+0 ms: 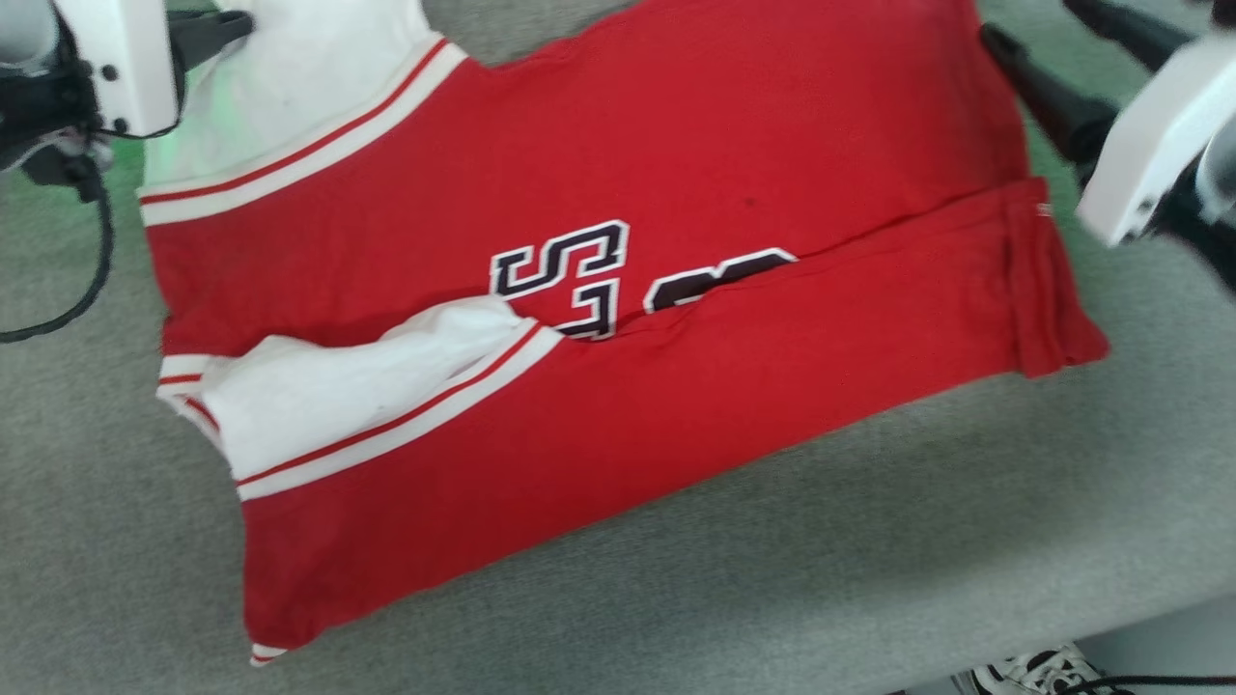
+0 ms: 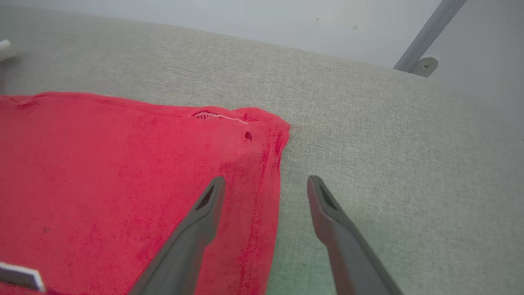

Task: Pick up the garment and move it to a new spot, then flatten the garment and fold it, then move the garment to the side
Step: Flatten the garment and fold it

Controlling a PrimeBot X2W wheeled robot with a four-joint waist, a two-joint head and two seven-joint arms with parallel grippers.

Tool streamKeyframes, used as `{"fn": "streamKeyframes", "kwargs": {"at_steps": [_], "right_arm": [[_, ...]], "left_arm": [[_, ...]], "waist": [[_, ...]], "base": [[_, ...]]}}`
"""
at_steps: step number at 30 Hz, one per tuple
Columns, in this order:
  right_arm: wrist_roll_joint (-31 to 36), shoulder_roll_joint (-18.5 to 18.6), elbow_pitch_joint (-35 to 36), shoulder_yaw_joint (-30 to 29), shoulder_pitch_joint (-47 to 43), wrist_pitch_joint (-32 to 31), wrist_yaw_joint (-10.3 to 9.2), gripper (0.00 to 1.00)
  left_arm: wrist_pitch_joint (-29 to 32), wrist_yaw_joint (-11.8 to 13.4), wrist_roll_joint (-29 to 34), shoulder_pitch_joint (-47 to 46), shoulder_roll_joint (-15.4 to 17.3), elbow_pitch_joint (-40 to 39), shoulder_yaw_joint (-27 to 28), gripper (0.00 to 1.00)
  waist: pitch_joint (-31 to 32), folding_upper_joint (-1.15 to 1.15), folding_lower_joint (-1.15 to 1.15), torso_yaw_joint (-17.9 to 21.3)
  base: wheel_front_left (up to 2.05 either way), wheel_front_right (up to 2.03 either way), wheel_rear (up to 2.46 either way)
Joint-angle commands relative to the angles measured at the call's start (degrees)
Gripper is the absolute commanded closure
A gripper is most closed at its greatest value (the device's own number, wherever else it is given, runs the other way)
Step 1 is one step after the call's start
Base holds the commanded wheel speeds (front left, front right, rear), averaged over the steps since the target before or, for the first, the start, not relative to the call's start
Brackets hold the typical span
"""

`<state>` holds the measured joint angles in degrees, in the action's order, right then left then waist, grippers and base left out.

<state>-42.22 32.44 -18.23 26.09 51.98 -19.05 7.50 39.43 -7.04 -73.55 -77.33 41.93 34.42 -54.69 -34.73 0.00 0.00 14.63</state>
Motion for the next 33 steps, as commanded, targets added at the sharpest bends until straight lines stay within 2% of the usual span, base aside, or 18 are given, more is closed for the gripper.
{"fn": "streamKeyframes", "kwargs": {"at_steps": [1, 5, 10, 16, 17, 18, 21, 27, 33], "right_arm": [[-1.23, 0.48, -2.15, 1.11, 2.59, -2.96, -0.01, 0.0], [-3.49, 1.0, -7.34, 2.32, 8.25, -8.28, -0.02, 0.0], [-7.09, 1.36, -12.15, 6.81, 13.65, -16.31, -0.02, 0.0], [-9.71, 0.76, -15.6, 10.09, 16.11, -18.29, -0.02, 0.0], [-10.1, 0.88, -15.77, 10.71, 16.34, -18.23, -0.01, 0.52], [-10.46, 1.01, -15.96, 11.36, 16.5, -18.29, -0.01, 1.0], [-11.69, 1.8, -16.1, 12.53, 16.82, -17.3, -0.02, 1.0], [-11.89, 4.42, -15.9, 13.63, 16.49, -11.54, -0.02, 1.0], [-12.77, 8.76, -13.43, 14.0, 12.03, -5.57, -0.02, 1.0]], "left_arm": [[-0.15, -0.16, 0.72, -0.02, -0.8, -0.05, -0.77, 1.0], [-0.94, -0.44, 1.14, -0.95, -2.24, -0.75, -1.25, 1.0], [-1.77, -0.5, 0.64, -1.98, -4.06, -2.37, -2.2, 1.0], [-3.25, -0.52, 0.03, -2.39, -5.04, -4.16, -3.53, 1.0], [-3.53, -0.52, -0.24, -2.46, -5.18, -4.33, -3.7, 1.0], [-3.97, -0.52, -0.43, -2.54, -5.27, -4.52, -3.84, 1.0], [-5.82, -0.53, -1.5, -2.39, -5.38, -5.1, -3.63, 1.0], [-11.94, -0.53, -4.29, -0.78, -5.27, -7.35, -2.26, 1.0], [-19.14, -0.54, -6.88, 4.48, -2.15, -16.22, -2.44, 1.0]], "waist": [[-0.99, 0.0, 0.0, -1.59], [-1.9, 0.0, 0.0, -3.16], [-3.0, 0.0, 0.0, -4.94], [-3.83, 0.0, 0.0, -6.24], [-3.87, 0.0, 0.0, -6.42], [-3.88, 0.0, 0.0, -6.61], [-3.44, 0.0, 0.0, -7.27], [0.12, 0.0, 0.0, -8.69], [6.17, 0.0, 0.0, -10.71]], "base": [[0.0, 0.0, 0.0], [0.0, 0.0, 0.0], [0.0, 0.0, 0.0], [0.0, 0.0, 0.0], [0.0, 0.0, 0.0], [0.0, 0.0, 0.0], [0.0, 0.0, 0.0], [0.0, 0.0, 0.0], [0.0, 0.0, 0.0]]}}
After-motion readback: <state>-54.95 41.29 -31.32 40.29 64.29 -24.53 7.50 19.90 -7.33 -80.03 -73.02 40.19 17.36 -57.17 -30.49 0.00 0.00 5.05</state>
